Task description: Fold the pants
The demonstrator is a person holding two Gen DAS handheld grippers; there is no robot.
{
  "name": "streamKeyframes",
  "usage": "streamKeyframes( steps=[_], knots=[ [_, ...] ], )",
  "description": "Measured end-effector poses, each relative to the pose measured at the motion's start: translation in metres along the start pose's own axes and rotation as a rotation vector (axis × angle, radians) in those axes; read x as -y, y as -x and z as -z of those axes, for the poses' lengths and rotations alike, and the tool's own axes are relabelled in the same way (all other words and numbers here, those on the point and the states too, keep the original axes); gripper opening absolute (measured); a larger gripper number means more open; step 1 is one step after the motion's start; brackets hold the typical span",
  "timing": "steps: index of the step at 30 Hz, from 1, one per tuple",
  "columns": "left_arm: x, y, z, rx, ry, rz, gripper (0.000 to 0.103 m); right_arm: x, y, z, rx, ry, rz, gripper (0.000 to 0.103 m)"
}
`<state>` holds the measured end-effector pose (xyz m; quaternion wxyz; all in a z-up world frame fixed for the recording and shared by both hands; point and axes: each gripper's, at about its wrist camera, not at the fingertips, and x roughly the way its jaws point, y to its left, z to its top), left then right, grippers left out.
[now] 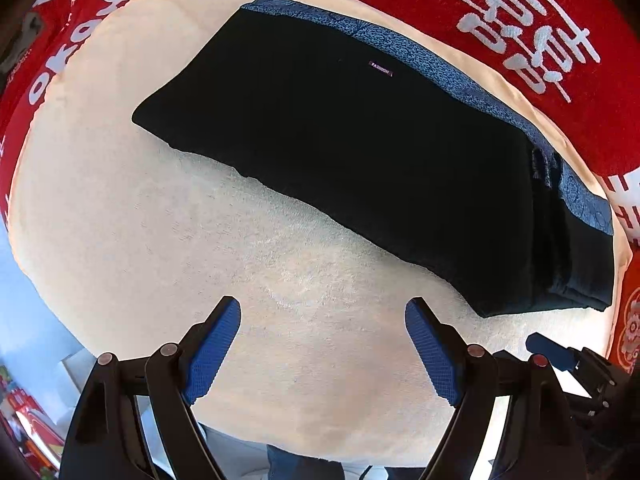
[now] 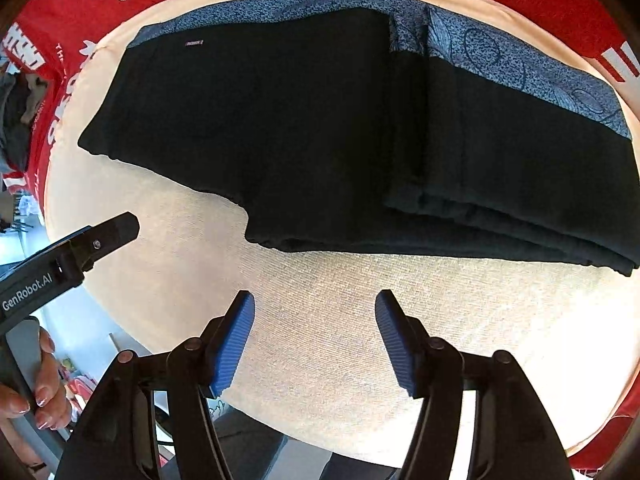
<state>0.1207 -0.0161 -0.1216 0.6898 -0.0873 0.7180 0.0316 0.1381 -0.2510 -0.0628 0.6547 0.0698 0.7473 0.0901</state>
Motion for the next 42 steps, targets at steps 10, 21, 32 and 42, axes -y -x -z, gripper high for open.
streamKeyframes(
  steps=[10, 21, 32, 42],
  knots=[
    [-0.003, -0.001, -0.006, -0.006, 0.012, 0.003, 0.085, 0.01, 0.008, -0.001, 0.022, -0.017, 0.01, 0.069],
    [-0.012, 0.0, -0.011, -0.001, 0.048, 0.031, 0.085, 0.011, 0.025, -0.016, 0.085, 0.026, 0.028, 0.069],
    [-0.078, 0.002, -0.039, 0.15, 0.26, 0.191, 0.085, 0.018, 0.023, -0.038, 0.162, 0.058, 0.053, 0.07],
    [-0.098, -0.014, -0.043, 0.157, 0.335, 0.288, 0.085, 0.032, 0.075, -0.019, 0.321, 0.071, 0.035, 0.071]
  ],
)
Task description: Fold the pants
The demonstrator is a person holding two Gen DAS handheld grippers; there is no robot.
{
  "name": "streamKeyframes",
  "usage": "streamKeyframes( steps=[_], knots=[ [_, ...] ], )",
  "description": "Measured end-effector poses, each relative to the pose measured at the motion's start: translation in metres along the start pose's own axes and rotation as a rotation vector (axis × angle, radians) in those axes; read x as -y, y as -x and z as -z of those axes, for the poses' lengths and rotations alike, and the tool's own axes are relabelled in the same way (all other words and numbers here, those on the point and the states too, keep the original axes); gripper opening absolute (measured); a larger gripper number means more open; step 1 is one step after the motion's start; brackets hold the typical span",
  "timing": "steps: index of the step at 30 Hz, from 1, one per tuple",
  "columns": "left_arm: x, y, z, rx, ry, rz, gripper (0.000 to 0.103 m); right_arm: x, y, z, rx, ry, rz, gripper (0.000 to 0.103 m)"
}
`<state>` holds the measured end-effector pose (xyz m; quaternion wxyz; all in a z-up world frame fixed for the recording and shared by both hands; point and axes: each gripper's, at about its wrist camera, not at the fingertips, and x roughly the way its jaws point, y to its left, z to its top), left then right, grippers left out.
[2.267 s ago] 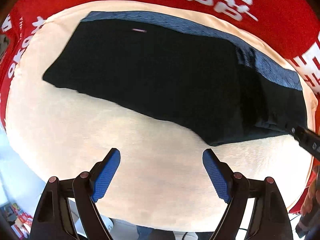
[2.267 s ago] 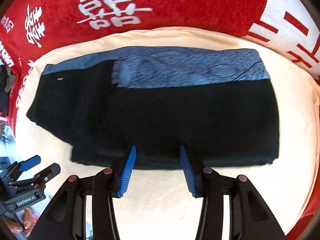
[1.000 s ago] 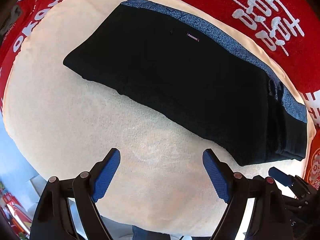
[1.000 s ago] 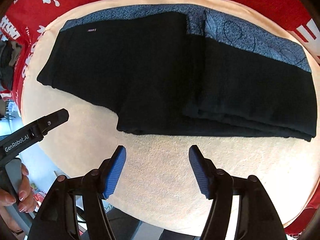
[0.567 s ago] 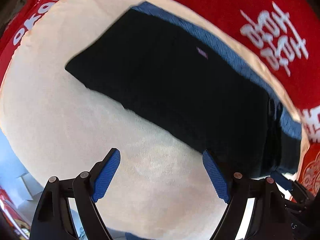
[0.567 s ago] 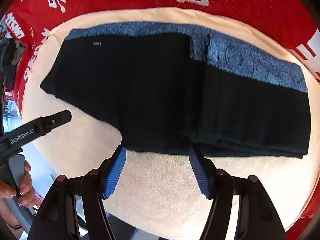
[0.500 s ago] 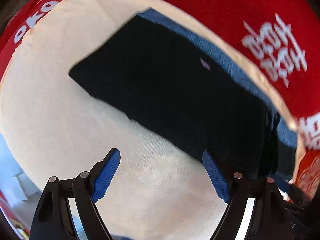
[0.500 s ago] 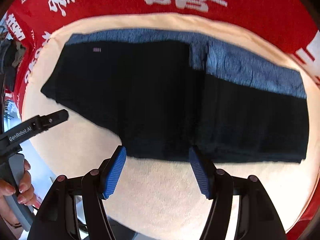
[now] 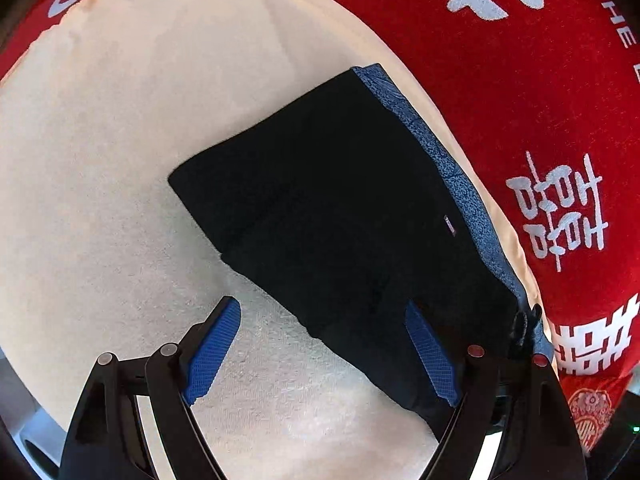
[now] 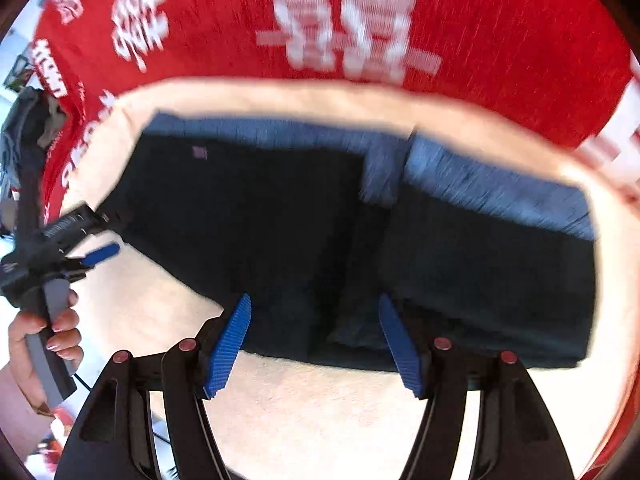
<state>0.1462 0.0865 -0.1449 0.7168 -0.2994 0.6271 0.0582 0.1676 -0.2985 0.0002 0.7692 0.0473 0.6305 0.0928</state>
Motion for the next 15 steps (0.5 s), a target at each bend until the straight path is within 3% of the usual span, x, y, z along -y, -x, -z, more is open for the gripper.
streamKeyframes(
  steps=[2, 4, 8, 9, 11, 15],
  knots=[
    [0.0, -0.001, -0.002, -0.003, 0.002, 0.001, 0.085, 0.014, 0.013, -0.007, 0.05, -0.021, 0.02, 0.071],
    [0.004, -0.003, -0.004, 0.001, 0.0, 0.007, 0.085, 0.032, 0.003, -0.016, 0.022, -0.078, -0.001, 0.071],
    [0.009, -0.01, -0.006, -0.007, -0.005, 0.028, 0.085, 0.051, -0.057, -0.01, -0.183, -0.228, -0.167, 0.07],
    [0.01, -0.011, -0.006, -0.009, -0.009, 0.029, 0.085, 0.051, -0.057, -0.002, -0.164, -0.243, -0.16, 0.07],
    [0.011, -0.012, -0.007, -0.01, -0.011, 0.047, 0.085, 0.042, -0.05, 0.006, -0.131, -0.192, -0.125, 0.07],
    [0.014, -0.015, -0.008, -0.018, -0.002, 0.058, 0.085, 0.03, -0.045, 0.016, -0.16, -0.099, -0.106, 0.069]
  ],
)
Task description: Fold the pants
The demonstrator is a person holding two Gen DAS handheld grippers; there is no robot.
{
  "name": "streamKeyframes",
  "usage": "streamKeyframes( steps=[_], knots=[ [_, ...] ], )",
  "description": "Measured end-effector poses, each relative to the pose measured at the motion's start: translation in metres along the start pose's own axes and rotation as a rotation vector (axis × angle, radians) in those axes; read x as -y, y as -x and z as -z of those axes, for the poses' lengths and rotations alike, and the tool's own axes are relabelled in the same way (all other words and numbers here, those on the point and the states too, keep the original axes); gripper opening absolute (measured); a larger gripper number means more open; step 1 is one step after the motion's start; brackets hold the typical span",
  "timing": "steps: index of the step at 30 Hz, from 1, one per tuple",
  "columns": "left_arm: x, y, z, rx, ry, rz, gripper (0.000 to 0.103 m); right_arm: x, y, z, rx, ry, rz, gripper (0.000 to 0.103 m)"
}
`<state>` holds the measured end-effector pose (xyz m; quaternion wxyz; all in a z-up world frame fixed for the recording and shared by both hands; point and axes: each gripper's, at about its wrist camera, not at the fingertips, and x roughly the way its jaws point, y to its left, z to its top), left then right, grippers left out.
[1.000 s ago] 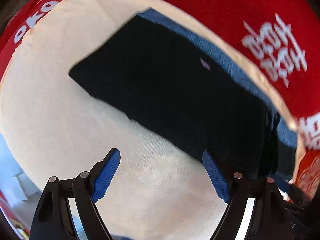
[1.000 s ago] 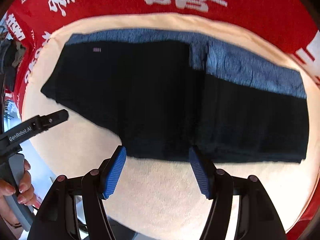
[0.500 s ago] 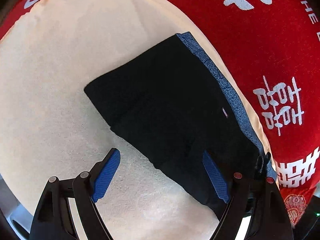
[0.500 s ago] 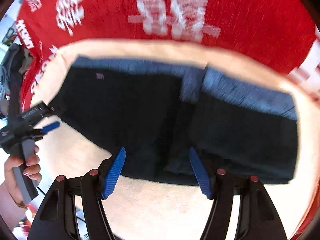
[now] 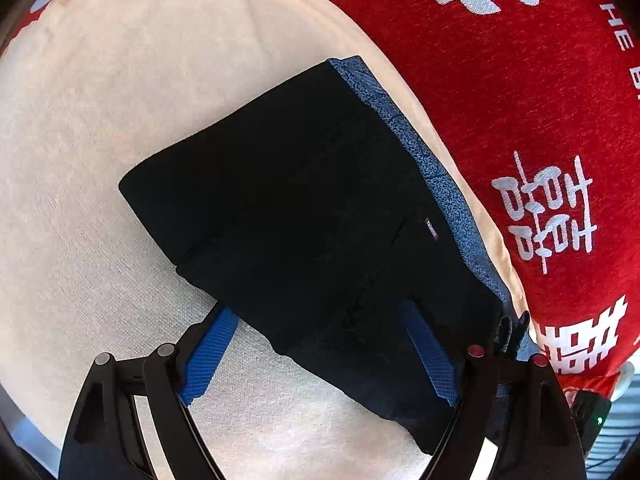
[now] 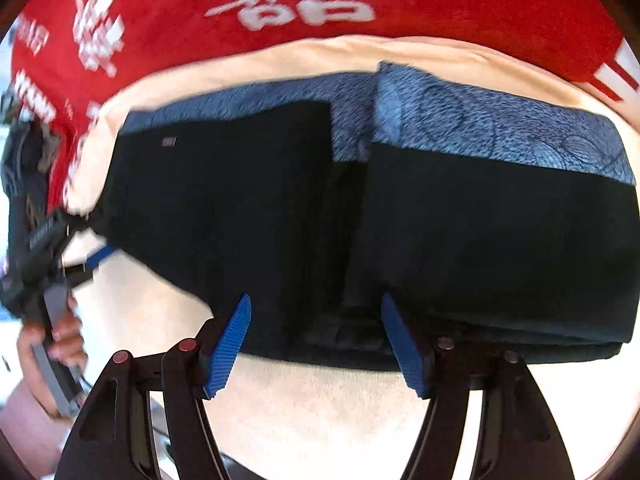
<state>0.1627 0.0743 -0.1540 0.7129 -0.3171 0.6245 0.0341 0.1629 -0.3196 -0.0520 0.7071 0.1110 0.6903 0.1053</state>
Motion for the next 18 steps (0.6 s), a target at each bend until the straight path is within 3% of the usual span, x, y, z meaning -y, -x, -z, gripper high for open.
streamKeyframes(
  steps=[4, 12, 15, 17, 18],
  knots=[
    [0.001, 0.0, 0.0, -0.004, -0.014, -0.015, 0.085, -0.012, 0.025, 0.006, 0.088, 0.165, 0.21, 0.067],
    [0.005, -0.003, 0.002, 0.001, -0.027, -0.037, 0.085, -0.014, 0.009, 0.009, 0.089, 0.306, 0.332, 0.058],
    [0.005, -0.003, 0.003, 0.001, -0.04, -0.042, 0.085, -0.011, -0.005, -0.001, 0.051, 0.289, 0.308, 0.023],
    [0.005, -0.003, 0.003, -0.001, -0.036, -0.042, 0.085, -0.019, -0.005, -0.005, 0.036, 0.3, 0.289, 0.008],
    [0.005, -0.003, 0.003, -0.001, -0.031, -0.04, 0.085, -0.02, 0.001, -0.005, 0.032, 0.294, 0.248, 0.007]
  ],
)
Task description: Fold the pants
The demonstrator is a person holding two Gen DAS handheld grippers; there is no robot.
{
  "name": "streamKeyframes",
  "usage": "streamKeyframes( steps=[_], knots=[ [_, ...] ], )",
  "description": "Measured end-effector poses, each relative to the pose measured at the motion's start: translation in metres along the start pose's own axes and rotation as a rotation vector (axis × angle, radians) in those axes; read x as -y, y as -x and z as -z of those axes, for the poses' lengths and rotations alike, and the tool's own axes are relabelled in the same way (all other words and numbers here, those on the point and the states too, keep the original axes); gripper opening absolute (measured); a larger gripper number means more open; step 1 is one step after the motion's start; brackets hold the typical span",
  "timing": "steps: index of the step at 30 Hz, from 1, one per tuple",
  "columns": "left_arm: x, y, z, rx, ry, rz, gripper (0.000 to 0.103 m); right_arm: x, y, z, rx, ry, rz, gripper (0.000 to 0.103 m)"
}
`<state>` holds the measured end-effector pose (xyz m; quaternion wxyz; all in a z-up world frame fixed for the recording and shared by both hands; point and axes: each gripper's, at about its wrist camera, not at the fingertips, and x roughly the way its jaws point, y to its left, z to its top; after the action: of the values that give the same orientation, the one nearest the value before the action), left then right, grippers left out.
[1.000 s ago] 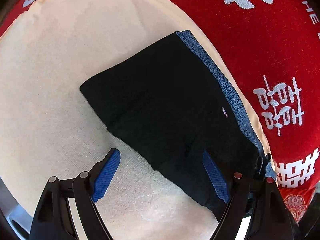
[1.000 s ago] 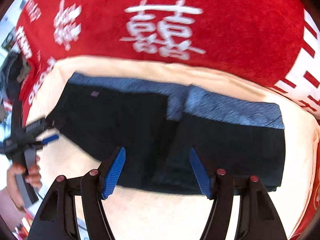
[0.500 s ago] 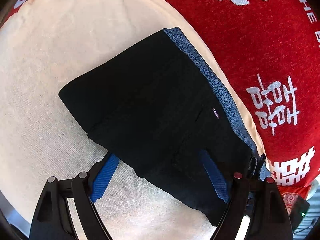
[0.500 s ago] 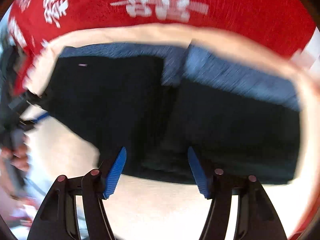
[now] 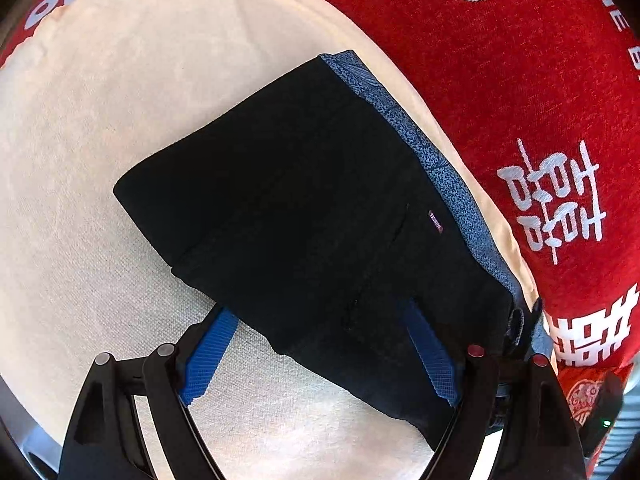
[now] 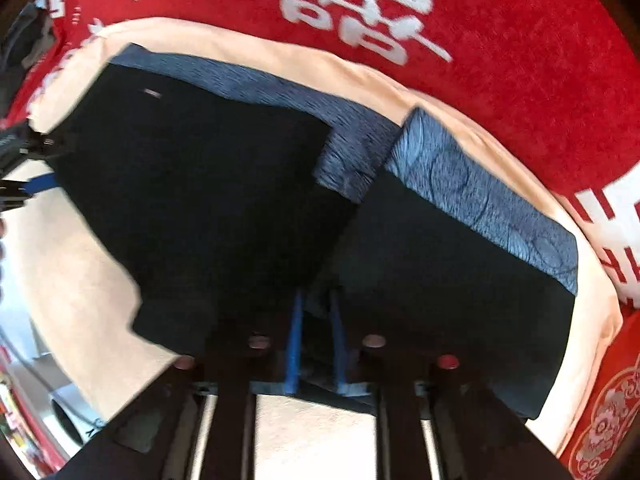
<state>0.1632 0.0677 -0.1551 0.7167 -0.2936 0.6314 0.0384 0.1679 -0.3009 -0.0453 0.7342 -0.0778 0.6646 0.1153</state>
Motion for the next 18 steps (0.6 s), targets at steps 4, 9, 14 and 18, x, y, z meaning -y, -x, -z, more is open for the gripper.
streamKeyframes(
  steps=[4, 9, 14, 18],
  knots=[
    [0.0, -0.002, 0.001, 0.008, 0.002, -0.001, 0.087, 0.007, 0.008, 0.012, -0.027, -0.062, -0.121, 0.007],
    [0.005, -0.003, 0.002, 0.011, -0.02, -0.008, 0.091, 0.01, 0.004, 0.022, -0.06, -0.092, -0.167, 0.009],
    [-0.002, -0.001, 0.001, 0.015, 0.002, 0.029, 0.091, 0.008, 0.01, 0.014, 0.009, -0.126, -0.235, 0.013],
    [-0.017, 0.003, 0.001, 0.027, 0.051, 0.105, 0.091, 0.014, -0.019, 0.016, -0.041, -0.227, -0.355, 0.015]
  ],
)
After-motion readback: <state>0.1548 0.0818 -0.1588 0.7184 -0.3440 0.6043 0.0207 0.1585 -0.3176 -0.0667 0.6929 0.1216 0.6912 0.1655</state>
